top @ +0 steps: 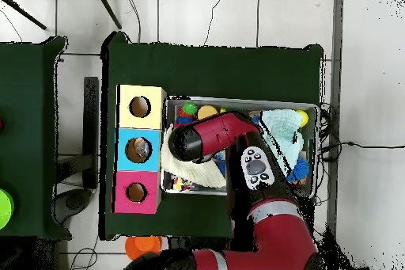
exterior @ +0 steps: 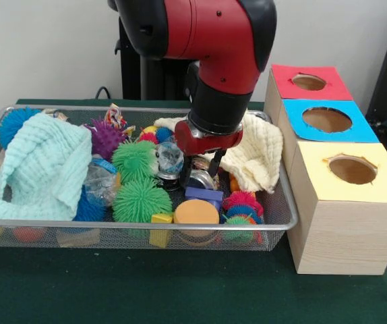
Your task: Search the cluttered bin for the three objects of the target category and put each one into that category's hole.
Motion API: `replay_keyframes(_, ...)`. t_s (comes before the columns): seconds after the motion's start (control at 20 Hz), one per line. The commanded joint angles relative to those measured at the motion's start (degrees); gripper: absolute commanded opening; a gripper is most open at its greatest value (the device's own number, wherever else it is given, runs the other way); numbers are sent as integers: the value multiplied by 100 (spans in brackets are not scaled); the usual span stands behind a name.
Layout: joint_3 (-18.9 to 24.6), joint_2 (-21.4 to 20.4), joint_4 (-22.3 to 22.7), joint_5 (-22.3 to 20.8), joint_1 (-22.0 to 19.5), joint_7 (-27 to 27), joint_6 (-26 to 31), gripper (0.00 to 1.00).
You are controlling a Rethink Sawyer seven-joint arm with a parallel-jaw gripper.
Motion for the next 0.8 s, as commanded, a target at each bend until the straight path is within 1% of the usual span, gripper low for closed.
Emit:
replay_keyframes(0.05, -179, 902, -74, -243, -72, -190, 648, 100)
replay_keyframes(0.2, -338, 845, -118, -331, 68, -185, 856, 100)
replay_keyframes(0.5, -516, 790, -252, -385, 239, -127, 904, 100)
replay_keyframes(0.8, -585, 532, -46, -224, 367, -57, 930, 100)
